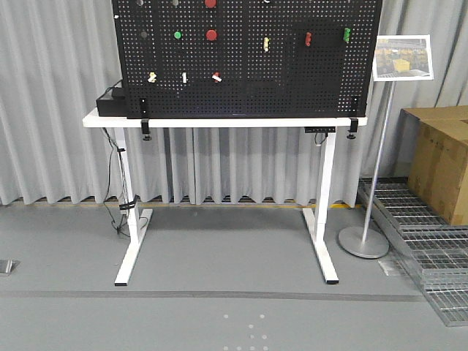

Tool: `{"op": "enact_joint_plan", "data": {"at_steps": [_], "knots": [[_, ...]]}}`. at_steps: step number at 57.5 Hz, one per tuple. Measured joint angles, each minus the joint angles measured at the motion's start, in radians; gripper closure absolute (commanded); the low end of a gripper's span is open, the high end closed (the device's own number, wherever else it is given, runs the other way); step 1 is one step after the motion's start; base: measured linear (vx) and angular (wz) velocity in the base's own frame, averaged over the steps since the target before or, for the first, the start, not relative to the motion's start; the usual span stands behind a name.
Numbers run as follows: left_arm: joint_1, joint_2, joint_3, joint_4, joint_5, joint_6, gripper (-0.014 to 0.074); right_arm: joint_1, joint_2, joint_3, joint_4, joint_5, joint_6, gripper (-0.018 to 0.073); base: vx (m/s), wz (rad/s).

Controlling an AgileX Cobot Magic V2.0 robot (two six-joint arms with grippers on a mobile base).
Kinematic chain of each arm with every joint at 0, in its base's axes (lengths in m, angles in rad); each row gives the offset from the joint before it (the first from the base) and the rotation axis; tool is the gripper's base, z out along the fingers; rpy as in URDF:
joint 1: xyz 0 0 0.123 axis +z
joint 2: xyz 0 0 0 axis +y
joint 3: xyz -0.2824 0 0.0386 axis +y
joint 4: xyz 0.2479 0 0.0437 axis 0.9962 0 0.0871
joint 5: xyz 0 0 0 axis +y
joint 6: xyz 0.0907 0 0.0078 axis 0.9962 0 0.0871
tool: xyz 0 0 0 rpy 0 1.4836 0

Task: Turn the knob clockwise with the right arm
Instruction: 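Drive the base forward toward the black pegboard on the table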

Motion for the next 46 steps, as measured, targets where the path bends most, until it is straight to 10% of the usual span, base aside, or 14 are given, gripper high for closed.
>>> {"op": "enact_joint_plan", "data": {"at_steps": [46], "knots": [[0.000, 0.000, 0.000, 0.000, 0.000, 0.000, 0.0603, 0.000, 0.000, 0.000, 0.000, 0.000, 0.000, 0.0568, 0.02, 0.01]]}}
